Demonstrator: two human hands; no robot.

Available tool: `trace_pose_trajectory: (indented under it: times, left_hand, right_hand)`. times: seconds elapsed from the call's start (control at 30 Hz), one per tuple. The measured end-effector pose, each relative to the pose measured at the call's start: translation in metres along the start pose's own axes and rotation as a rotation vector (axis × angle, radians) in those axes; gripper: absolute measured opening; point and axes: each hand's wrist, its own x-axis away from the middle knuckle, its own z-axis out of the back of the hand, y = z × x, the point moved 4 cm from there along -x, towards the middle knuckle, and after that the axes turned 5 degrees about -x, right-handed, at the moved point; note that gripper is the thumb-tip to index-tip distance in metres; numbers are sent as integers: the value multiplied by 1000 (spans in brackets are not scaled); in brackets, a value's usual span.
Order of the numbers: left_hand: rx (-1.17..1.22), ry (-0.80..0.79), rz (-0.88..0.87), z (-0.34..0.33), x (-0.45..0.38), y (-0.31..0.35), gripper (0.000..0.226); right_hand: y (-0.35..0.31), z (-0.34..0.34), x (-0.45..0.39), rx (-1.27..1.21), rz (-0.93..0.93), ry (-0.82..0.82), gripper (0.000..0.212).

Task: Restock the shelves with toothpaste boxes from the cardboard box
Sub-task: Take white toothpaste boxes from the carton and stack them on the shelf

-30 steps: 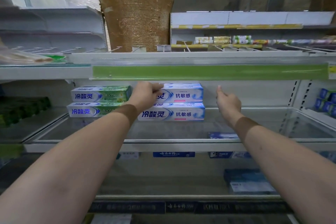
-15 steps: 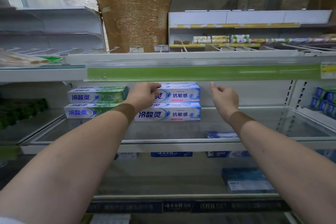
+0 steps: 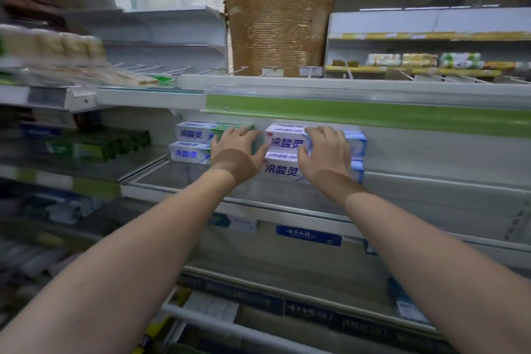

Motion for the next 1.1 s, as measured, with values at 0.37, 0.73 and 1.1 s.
trace_pose_trajectory:
  times: [0.37, 0.73, 1.1]
  left_hand:
    - [-82, 395, 340, 64, 133, -170, 39]
    - [-216, 215, 549, 86, 282, -332, 39]
    - [-131, -54, 875, 27, 406, -439, 42]
  right_hand:
    - [-189, -95, 61, -287, 288, -253, 48]
    - [-360, -186, 187, -420, 381, -476, 50]
    - [-403, -290, 303, -341, 367, -843, 50]
